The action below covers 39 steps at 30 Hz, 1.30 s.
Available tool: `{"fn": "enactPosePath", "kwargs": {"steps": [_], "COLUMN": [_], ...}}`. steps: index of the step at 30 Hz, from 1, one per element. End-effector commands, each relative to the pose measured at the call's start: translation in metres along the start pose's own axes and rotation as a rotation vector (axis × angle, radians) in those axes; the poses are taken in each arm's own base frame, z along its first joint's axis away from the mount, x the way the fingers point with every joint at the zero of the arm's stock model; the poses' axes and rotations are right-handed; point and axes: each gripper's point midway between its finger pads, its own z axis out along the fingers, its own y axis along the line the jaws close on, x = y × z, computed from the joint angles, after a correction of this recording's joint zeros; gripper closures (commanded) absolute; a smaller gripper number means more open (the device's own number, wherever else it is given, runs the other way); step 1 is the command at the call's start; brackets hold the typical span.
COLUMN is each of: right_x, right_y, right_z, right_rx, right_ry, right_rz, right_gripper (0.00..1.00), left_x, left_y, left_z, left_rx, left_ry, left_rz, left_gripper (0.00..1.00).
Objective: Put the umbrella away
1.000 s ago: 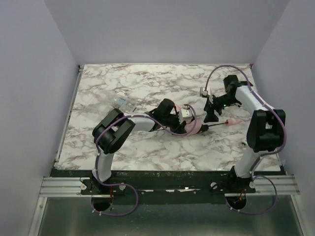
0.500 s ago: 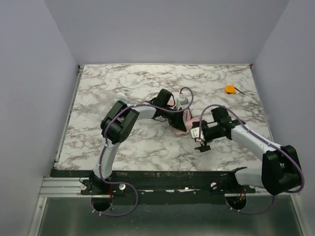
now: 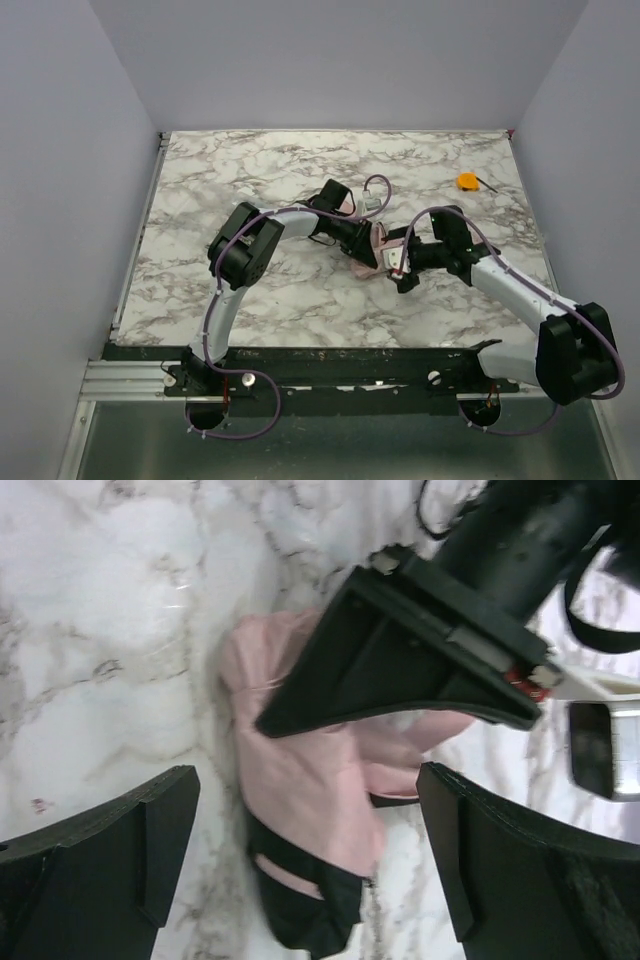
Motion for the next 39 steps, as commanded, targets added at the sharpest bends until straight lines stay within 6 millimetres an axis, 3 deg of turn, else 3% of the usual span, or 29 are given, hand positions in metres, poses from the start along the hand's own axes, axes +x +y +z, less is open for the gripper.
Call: {"fn": "enactPosePath", "kwargs": {"steps": [1, 4, 7, 8, 10, 12, 16, 17, 18, 21, 23, 26, 30, 34, 39], "right_x": [0.015, 0.052, 0.081, 0.087, 0.094, 0.091, 0.073, 0.068, 0.062, 0.052, 0.047, 0.045, 0.041, 0.043, 0.049], "right_y": [-0.023, -0.009, 0.002, 0.008, 0.026, 0.050, 0.085, 0.093, 0.098, 0.112, 0.121, 0.130, 0.139, 0.143, 0.148], "right_z": [0.002, 0.016, 0.028, 0.030, 0.034, 0.034, 0.025, 0.021, 0.017, 0.010, 0.006, 0.003, 0.002, 0.004, 0.005], "right_rx": [0.091, 0.019, -0.012, -0.030, -0.108, -0.202, -0.343, -0.383, -0.420, -0.517, -0.578, -0.639, -0.732, -0.778, -0.827], "right_ry": [0.062, 0.174, 0.281, 0.303, 0.324, 0.320, 0.283, 0.274, 0.267, 0.263, 0.269, 0.291, 0.298, 0.331, 0.373], "right_rz": [0.019, 0.038, 0.093, 0.102, 0.142, 0.180, 0.265, 0.298, 0.335, 0.434, 0.504, 0.595, 0.691, 0.772, 0.822], "right_gripper": [0.01, 0.03, 0.16, 0.22, 0.49, 0.69, 0.84, 0.85, 0.89, 0.90, 0.91, 0.91, 0.91, 0.91, 0.91], "left_x": [0.141, 0.142, 0.140, 0.138, 0.131, 0.118, 0.068, 0.053, 0.041, 0.008, 0.000, 0.002, 0.012, 0.029, 0.068], "left_y": [0.048, 0.049, 0.049, 0.048, 0.048, 0.046, 0.032, 0.025, 0.018, 0.003, -0.005, -0.017, -0.034, -0.075, -0.085], "left_z": [0.002, 0.002, 0.002, 0.003, 0.001, -0.002, -0.024, -0.032, -0.043, -0.077, -0.101, -0.130, -0.149, -0.136, -0.073], "left_rx": [-0.209, -0.212, -0.213, -0.212, -0.224, -0.254, -0.319, -0.328, -0.349, -0.467, -0.554, -0.629, -0.542, -0.285, -0.466], "left_ry": [0.318, 0.318, 0.305, 0.297, 0.274, 0.222, 0.008, -0.064, -0.128, -0.326, -0.445, -0.590, -0.761, -0.758, -0.498], "left_rz": [-0.448, -0.450, -0.451, -0.446, -0.435, -0.395, -0.253, -0.199, -0.152, 0.015, 0.100, 0.195, 0.222, 0.436, 0.936], "left_gripper": [0.98, 0.97, 0.94, 0.93, 0.87, 0.73, 0.41, 0.28, 0.02, 0.02, 0.02, 0.02, 0.02, 0.02, 0.02]}}
